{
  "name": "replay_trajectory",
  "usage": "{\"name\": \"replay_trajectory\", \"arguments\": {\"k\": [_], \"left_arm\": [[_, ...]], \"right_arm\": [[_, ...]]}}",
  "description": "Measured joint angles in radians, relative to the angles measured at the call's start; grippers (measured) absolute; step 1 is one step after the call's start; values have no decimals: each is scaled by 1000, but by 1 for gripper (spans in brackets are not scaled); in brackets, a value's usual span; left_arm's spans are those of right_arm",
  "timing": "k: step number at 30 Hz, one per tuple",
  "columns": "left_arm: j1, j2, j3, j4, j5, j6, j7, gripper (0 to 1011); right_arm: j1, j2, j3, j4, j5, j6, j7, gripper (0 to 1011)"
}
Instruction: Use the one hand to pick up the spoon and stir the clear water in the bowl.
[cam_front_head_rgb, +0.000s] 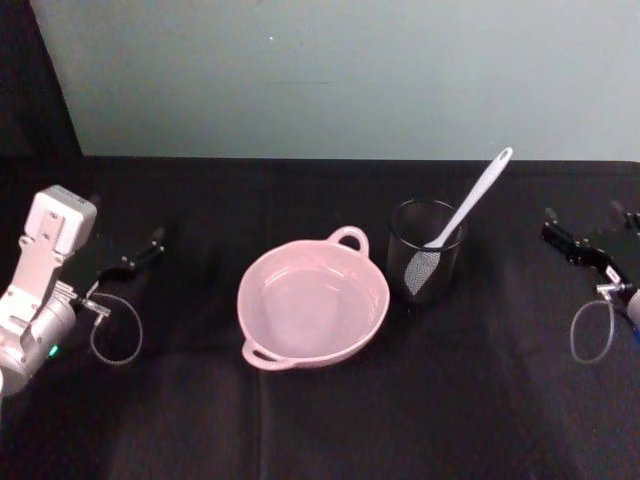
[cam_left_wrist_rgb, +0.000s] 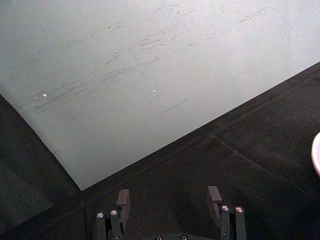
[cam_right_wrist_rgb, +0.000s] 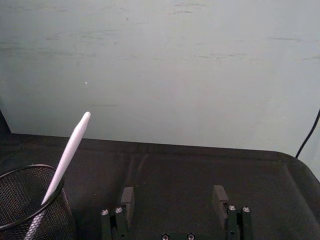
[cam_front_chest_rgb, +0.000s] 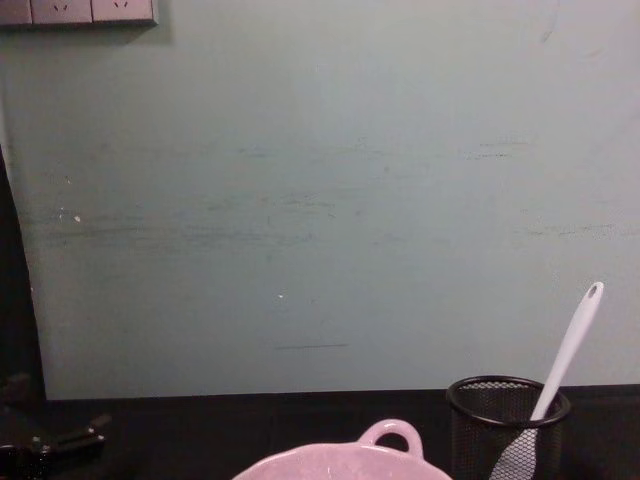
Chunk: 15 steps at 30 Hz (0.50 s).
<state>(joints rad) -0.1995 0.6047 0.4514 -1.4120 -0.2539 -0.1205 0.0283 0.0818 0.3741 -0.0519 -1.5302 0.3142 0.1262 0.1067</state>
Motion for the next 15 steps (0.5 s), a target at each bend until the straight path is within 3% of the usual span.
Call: {"name": "replay_trajectory", "arguments": {"k": [15], "left_arm": [[0,0,0,0,0,0,0,1011]], "right_arm": [[-1,1,0,-2,0,-1,-1,1004]]}}
